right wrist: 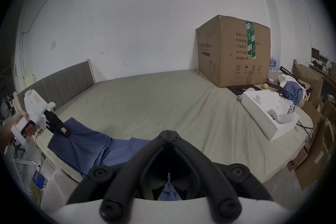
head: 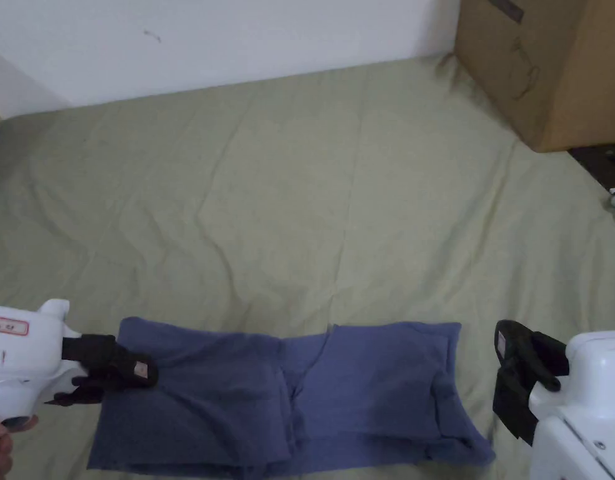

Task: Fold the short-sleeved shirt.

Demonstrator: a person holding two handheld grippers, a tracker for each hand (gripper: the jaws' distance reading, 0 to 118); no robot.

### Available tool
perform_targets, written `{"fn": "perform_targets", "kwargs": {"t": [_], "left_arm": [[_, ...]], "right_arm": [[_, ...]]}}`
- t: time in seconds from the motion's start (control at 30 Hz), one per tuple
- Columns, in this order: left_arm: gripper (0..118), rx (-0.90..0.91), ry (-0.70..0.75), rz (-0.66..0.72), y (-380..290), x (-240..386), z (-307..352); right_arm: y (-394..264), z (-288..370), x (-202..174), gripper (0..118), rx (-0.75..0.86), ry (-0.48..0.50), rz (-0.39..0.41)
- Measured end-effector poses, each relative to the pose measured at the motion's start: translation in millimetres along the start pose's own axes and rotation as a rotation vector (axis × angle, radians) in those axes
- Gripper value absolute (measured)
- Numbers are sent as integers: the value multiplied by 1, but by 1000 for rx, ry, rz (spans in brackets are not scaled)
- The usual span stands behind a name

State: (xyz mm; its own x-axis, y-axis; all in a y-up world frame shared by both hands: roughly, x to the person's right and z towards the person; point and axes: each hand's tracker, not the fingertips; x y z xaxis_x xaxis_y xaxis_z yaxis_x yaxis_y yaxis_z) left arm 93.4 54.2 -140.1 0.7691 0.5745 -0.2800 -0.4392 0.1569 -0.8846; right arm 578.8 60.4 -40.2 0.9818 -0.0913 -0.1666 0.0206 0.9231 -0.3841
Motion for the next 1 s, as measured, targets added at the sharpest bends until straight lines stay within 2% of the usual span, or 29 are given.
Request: {"fn": "perform_targets", "kwargs": {"t": [0.07,0.13,0.17,0.27,0.4,0.47,0.57,0.63,0.67,0.7,0.8,0.83,1.0], "left_arm": [[11,6,4,-32,-2,34,2],[11,21,-32,31,-5,74,0],[11,6,-41,7,-7,94,-5],[11,-15,-29,-183,-15,157,-36],[11,-141,-72,-232,-23,213,-105],[11,-182,-42,-223,-25,228,-143],[13,-261,71,-304,-32,254,-205],[34,-316,113,-366,-40,259,-234],[40,-344,102,-378,-45,259,-242],[40,-376,75,-389,-47,258,-245],[106,-382,-12,-324,-50,256,-241],[109,-345,-24,-318,-49,257,-231],[109,-219,-43,-315,-37,246,-179]], "right_arm": [[0,3,7,0,12,-15,-5],[1,5,16,0,13,-27,-20],[2,5,20,0,13,-37,-29],[4,6,36,0,-1,-40,-44],[4,14,56,0,16,-79,-41],[2,17,66,0,9,-99,-49],[-5,22,79,0,-28,-114,-83],[-10,26,85,0,-52,-118,-84],[-13,27,87,0,-61,-127,-71],[-14,29,87,0,-68,-143,-59],[-17,31,91,0,-77,-158,-47],[-17,31,92,0,-83,-157,-52],[-18,25,89,0,-103,-139,-50]]}}
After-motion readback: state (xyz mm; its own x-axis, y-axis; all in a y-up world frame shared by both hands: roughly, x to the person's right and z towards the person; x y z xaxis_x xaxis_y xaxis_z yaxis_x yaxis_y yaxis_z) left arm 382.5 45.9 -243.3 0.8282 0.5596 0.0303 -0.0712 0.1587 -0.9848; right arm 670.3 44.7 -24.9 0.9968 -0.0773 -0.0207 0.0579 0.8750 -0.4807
